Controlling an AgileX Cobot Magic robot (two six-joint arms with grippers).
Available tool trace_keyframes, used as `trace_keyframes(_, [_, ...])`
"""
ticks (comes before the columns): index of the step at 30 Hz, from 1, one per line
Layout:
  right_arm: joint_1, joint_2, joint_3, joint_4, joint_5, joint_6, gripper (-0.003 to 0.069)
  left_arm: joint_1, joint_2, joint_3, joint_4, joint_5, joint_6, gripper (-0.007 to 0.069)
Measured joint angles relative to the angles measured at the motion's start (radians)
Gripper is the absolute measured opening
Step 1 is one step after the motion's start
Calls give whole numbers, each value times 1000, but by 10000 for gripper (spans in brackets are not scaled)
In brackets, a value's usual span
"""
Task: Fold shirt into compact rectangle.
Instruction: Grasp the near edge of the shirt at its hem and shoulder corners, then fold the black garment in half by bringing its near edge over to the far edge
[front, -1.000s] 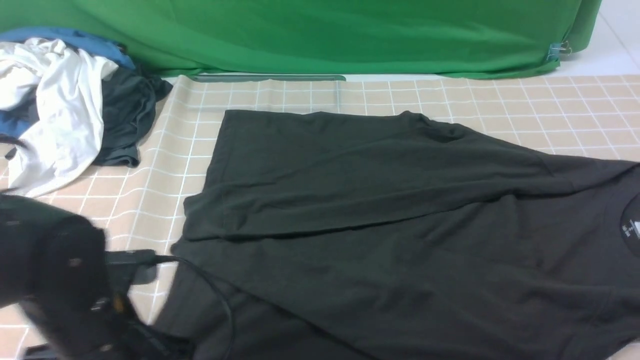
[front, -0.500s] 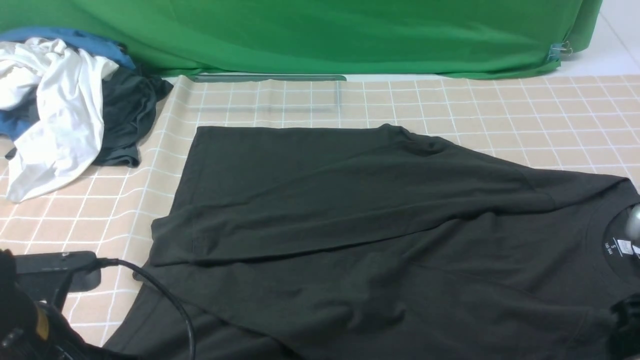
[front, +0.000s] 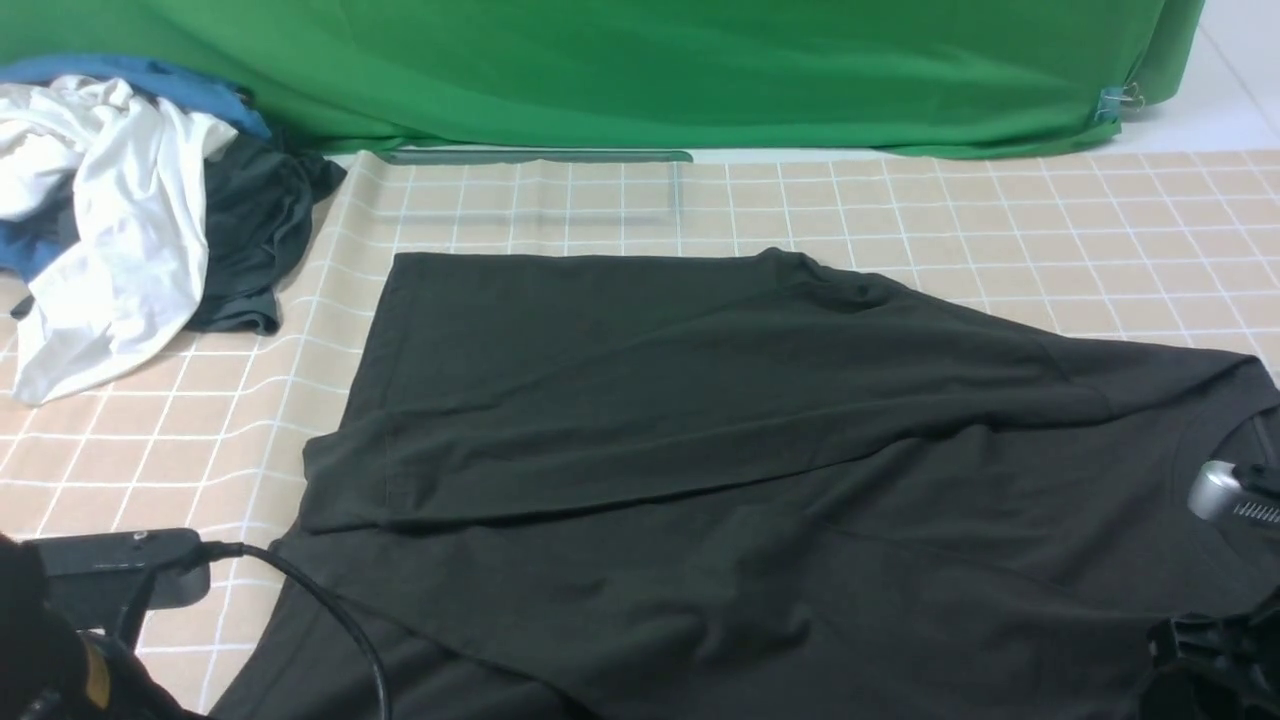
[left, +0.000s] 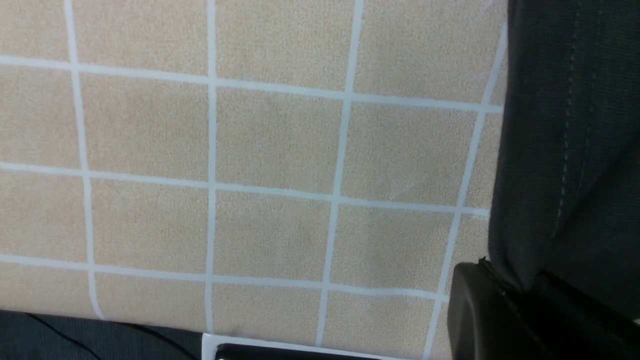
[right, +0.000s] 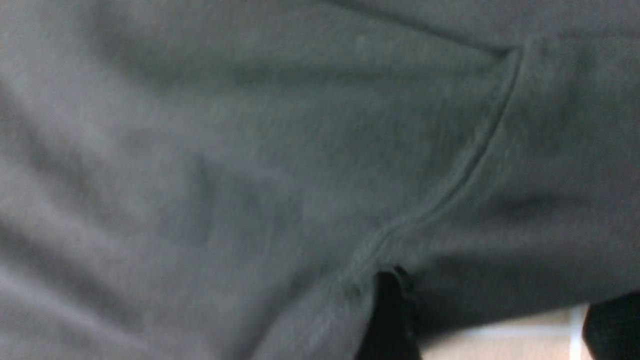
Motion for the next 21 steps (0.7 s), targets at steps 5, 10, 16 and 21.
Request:
trace_keyframes(5, [0,27,-3,-1,-14,8,512,0,0,0,0,-13,-1,30])
trace_keyframes(10, [-1,54,-13,-37,-4,-38,302,0,0,0,-1,-35,-7,30])
trace_keyframes(16, [-2,40,-31,-27,20,-79,62,0,0,-40,1,-16,-44,30])
trace_keyframes(21, [-2,-21,-87,-43,123,-80,59,3,1,-135,7,12,-86,30])
